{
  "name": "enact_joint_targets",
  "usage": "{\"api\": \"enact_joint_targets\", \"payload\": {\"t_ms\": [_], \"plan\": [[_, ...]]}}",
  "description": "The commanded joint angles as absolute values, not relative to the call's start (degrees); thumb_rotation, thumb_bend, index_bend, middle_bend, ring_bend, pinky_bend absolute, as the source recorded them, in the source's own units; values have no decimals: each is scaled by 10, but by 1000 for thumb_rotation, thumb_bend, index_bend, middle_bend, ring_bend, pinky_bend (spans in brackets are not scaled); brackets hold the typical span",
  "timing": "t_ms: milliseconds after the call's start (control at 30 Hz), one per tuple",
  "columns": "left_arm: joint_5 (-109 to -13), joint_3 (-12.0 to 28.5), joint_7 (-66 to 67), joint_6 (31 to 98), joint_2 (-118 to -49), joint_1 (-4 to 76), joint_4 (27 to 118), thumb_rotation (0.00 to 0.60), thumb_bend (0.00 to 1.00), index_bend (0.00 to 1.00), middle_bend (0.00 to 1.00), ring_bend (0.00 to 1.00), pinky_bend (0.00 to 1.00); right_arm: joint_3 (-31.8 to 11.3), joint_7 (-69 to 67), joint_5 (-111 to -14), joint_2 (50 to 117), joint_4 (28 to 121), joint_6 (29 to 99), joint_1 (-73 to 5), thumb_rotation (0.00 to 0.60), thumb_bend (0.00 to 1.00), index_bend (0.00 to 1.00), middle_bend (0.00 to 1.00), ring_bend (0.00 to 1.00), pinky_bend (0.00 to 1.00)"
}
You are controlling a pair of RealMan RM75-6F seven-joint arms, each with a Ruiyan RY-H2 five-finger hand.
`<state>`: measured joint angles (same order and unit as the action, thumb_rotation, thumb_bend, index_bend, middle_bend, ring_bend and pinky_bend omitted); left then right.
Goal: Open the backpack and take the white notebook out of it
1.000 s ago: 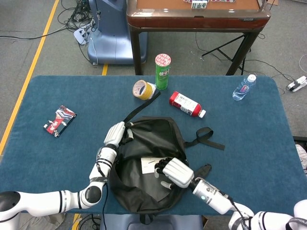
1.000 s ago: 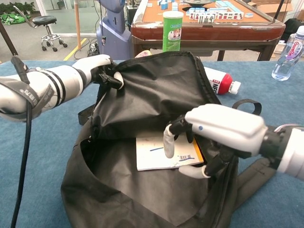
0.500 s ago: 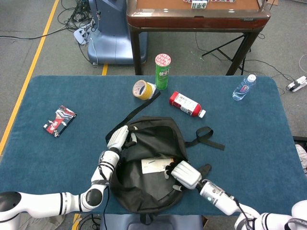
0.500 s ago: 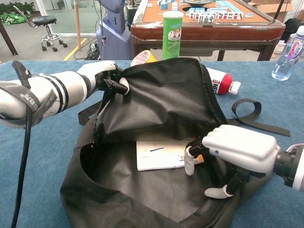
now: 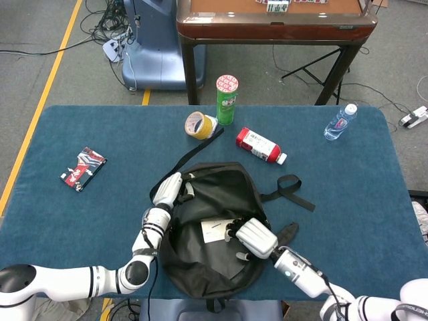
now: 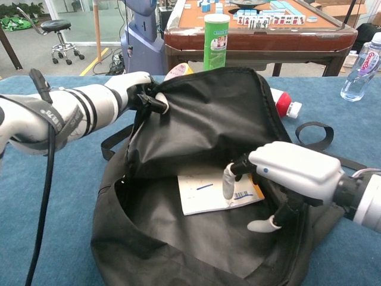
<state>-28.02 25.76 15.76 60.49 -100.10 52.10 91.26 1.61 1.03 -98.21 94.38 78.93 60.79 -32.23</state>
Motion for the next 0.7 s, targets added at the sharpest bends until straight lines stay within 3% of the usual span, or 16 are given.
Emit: {"api": "enact_joint_targets", "payload": {"t_ms": [33,700], "plan": [[-277,258,156,604,-999,520,909,600,891,723,547,438,212,4,31,-968,970,770,601,-330,600,129,416,344,293,412],[-274,251,147,593,-989,517,912,600,891,715,522,428,212,-15,121,-921,1039,708,583,-345,600,120,354,303,236,390]]}}
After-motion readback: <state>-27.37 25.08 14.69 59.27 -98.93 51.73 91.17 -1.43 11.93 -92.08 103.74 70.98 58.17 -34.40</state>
